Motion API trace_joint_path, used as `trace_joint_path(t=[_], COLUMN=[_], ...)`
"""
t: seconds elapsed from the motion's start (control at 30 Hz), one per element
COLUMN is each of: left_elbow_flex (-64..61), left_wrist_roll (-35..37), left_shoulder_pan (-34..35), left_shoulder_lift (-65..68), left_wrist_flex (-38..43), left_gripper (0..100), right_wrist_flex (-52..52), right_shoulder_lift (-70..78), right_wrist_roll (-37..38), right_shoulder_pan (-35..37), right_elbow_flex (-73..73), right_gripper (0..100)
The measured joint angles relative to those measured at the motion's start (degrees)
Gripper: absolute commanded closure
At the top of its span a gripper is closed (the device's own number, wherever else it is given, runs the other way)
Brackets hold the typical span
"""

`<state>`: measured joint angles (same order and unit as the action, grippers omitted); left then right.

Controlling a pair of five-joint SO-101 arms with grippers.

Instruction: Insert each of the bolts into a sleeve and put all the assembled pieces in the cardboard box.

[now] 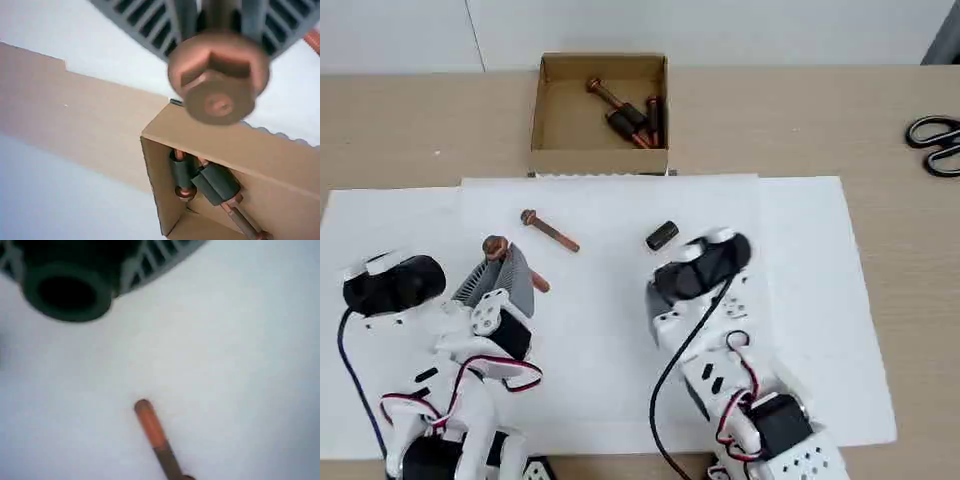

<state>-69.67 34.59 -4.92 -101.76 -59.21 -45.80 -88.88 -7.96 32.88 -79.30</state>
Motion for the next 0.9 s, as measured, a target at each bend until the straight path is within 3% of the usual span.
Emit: trace_joint_path(t=[0.33,0.57,0.9], left_elbow_flex=[0.0,0.0,-0.7], left_wrist_roll=[0.0,0.0,0.0], left_shoulder_pan=[-8.0,-12.0,-14.6], left_shoulder_lift=[0.0,0.0,0.0], left_wrist_flex=[0.9,1.8,1.9], left_gripper=[100,100,100], right_wrist_flex=[5.0,5.0,11.3], right_shoulder_lift=[0.0,0.0,0.0], right_wrist_roll=[6.7,14.3,15.2], right_shoulder_pan=[10.6,12.4,15.9], right_elbow_flex=[-6.2,-7.7,-7.7], right_gripper=[99.5,99.5,99.5])
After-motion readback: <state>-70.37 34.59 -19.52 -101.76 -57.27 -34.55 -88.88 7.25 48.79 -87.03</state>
